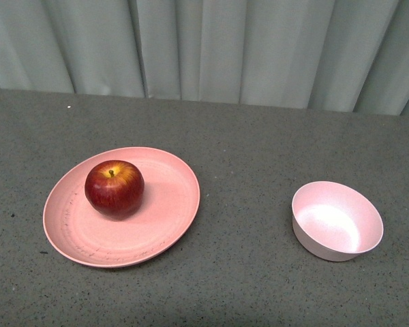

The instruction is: Move apple from plate to bowl

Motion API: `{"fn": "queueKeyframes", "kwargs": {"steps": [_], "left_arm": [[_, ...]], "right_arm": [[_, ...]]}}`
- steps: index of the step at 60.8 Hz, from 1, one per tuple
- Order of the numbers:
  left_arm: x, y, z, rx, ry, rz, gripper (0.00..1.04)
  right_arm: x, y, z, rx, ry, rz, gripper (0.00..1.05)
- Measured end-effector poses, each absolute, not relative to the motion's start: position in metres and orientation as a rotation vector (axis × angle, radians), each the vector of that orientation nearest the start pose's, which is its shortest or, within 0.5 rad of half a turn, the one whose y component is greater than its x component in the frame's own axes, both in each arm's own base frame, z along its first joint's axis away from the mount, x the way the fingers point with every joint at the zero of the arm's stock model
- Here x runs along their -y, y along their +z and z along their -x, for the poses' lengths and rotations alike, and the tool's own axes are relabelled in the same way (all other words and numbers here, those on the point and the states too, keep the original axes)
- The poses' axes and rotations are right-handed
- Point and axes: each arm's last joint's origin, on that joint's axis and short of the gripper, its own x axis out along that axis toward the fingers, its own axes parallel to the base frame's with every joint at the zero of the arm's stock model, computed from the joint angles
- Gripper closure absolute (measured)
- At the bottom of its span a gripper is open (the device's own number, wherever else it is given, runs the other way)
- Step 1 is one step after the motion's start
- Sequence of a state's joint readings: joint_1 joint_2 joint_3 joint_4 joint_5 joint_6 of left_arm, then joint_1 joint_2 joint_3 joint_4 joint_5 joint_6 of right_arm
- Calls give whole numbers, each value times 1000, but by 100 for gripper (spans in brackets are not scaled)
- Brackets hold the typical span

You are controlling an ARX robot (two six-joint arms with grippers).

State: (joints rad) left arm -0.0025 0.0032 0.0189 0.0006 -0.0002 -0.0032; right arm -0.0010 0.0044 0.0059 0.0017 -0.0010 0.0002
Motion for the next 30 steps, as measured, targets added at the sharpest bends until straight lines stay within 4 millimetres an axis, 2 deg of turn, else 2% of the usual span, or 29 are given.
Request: {"fn": "queueKeyframes", "kwargs": {"steps": [30], "left_arm": [[0, 170, -97, 16, -2, 3, 7]], "right_arm": [[0, 165, -98, 3, 0, 0, 9]]}}
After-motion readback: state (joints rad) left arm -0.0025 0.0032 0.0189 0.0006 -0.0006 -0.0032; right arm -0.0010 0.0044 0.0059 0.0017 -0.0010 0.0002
